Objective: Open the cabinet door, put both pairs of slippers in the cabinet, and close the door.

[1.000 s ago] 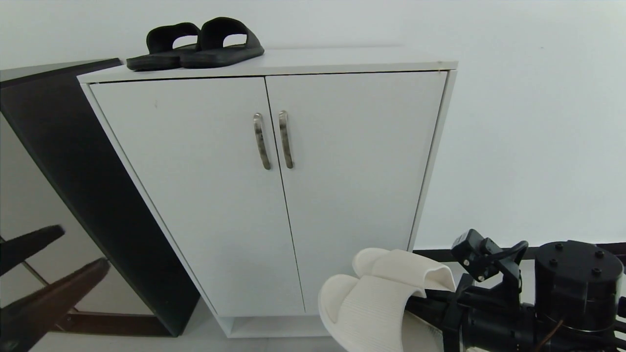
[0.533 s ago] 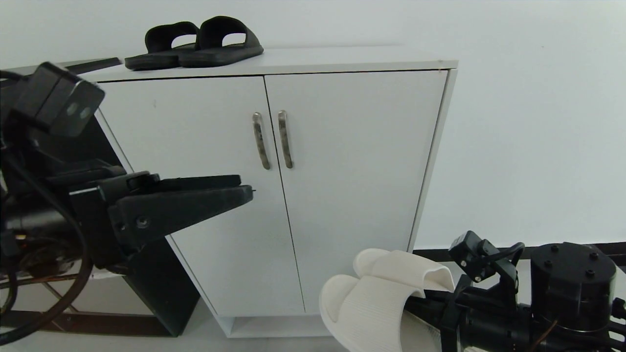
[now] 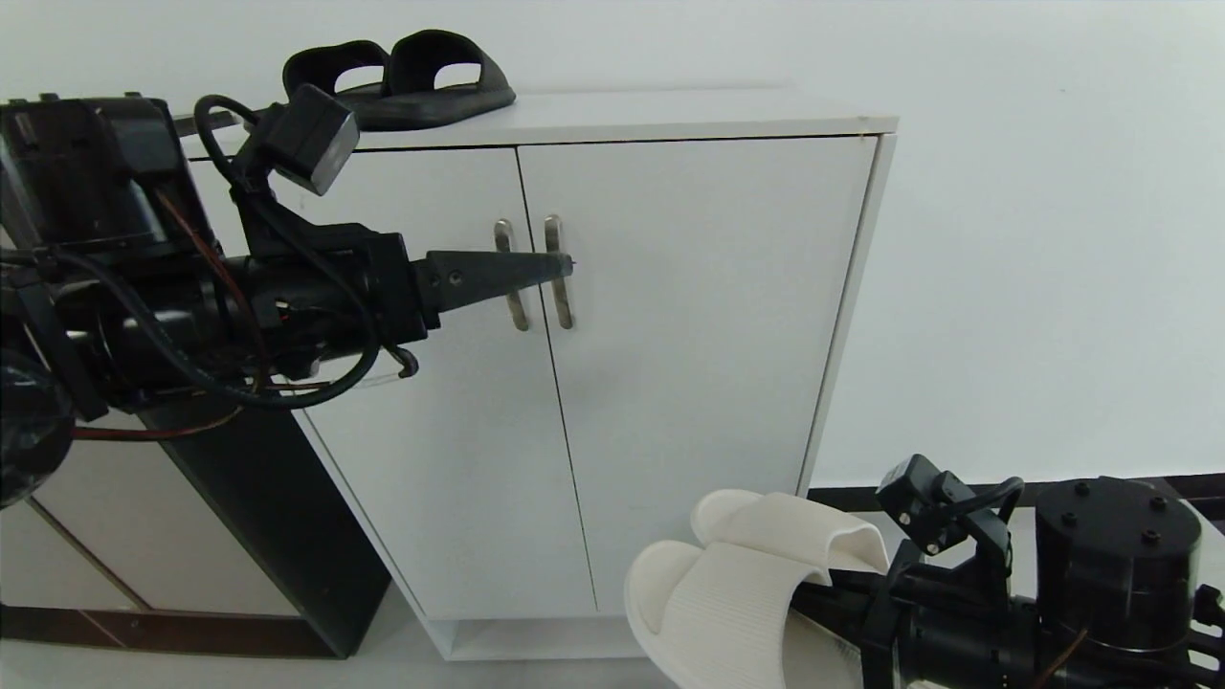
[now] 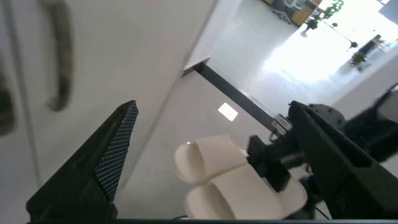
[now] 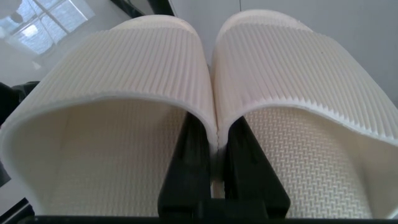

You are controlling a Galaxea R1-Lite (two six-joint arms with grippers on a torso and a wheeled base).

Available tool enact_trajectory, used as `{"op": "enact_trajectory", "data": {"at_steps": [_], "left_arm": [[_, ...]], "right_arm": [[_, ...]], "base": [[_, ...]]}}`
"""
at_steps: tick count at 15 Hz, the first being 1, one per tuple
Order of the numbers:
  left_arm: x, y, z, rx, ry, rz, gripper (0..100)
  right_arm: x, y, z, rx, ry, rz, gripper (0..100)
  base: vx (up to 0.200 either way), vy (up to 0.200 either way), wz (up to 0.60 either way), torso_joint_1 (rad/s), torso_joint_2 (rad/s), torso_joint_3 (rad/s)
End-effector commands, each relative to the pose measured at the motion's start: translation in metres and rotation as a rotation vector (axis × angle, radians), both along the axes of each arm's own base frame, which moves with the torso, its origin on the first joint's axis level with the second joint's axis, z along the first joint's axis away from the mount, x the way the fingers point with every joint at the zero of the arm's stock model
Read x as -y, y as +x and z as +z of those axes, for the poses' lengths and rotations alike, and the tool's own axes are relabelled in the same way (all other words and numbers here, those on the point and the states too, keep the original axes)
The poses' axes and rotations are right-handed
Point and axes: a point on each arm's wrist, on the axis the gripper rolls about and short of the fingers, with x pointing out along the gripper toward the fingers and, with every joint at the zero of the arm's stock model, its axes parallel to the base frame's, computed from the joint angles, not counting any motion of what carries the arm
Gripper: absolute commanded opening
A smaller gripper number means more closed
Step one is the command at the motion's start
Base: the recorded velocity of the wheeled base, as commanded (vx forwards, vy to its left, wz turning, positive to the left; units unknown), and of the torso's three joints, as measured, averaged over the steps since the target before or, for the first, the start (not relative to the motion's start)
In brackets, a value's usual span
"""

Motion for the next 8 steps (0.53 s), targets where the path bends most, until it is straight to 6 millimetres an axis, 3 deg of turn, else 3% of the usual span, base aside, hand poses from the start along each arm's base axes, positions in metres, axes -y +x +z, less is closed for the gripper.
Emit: {"op": "enact_trajectory", "data": {"at_steps": [1,8], "left_arm": [[-0.005,0.017,-0.002,0.008,0.012,0.037,100],[0.000,0.041,-0.004,0.029,0.037,0.090,100]], "right_arm": [[-0.001,0.000,-0.001,-0.004,-0.003,0.001,0],[-0.001,0.001,-0.002,-0.006,-0.005,0.001,0]], "base": [[0.000,0.000,0.00,0.000,0.00,0.000],[0.000,0.000,0.00,0.000,0.00,0.000]]}}
